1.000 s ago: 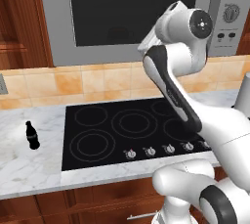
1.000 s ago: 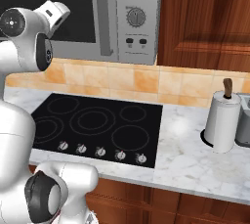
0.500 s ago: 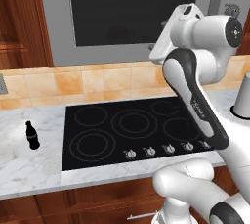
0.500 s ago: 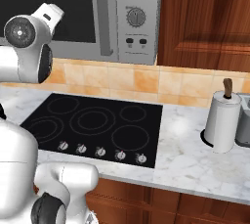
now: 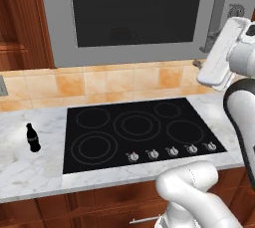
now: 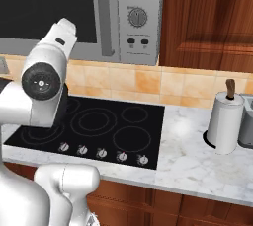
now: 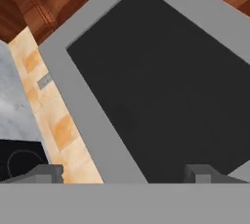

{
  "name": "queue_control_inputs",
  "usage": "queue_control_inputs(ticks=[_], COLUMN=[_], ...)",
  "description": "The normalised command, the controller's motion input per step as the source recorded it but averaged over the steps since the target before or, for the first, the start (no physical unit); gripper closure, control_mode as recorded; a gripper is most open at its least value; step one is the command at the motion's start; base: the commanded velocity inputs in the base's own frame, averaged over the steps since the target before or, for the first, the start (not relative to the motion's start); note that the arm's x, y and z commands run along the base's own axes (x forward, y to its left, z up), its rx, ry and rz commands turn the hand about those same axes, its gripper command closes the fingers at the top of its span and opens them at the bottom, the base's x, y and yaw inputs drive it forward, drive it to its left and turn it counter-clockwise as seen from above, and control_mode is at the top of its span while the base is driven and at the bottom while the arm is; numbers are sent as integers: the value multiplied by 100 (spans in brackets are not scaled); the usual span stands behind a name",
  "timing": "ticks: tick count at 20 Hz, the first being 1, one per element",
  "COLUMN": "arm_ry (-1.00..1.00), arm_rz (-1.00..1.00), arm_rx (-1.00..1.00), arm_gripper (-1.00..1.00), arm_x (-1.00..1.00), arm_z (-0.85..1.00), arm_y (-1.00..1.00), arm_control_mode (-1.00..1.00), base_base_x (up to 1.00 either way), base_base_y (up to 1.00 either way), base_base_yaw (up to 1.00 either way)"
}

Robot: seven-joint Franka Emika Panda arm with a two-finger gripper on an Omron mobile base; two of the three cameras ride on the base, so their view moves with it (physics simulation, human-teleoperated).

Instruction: Place the microwavable item in the microwave. Then, close the microwave door and press the start button.

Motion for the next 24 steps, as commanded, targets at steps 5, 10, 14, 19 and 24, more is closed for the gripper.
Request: queue_control_inputs(ticks=[5, 10, 14, 19, 24], arm_ry=[-11, -3, 0, 1, 0], arm_rz=[8, 1, 0, 0, 0], arm_rx=[0, 0, 0, 0, 0], arm_gripper=[-100, -100, -100, -100, -100], arm_x=[-49, -2, 37, 47, 20], arm_z=[-1, -5, -29, -21, -4], arm_y=[-99, -63, -7, -4, -29], arm_control_mode=[-100, -100, -100, -100, -100], base_base_x=[0, 0, 0, 0, 0], base_base_y=[0, 0, 0, 0, 0], base_base_yaw=[0, 0, 0, 0, 0])
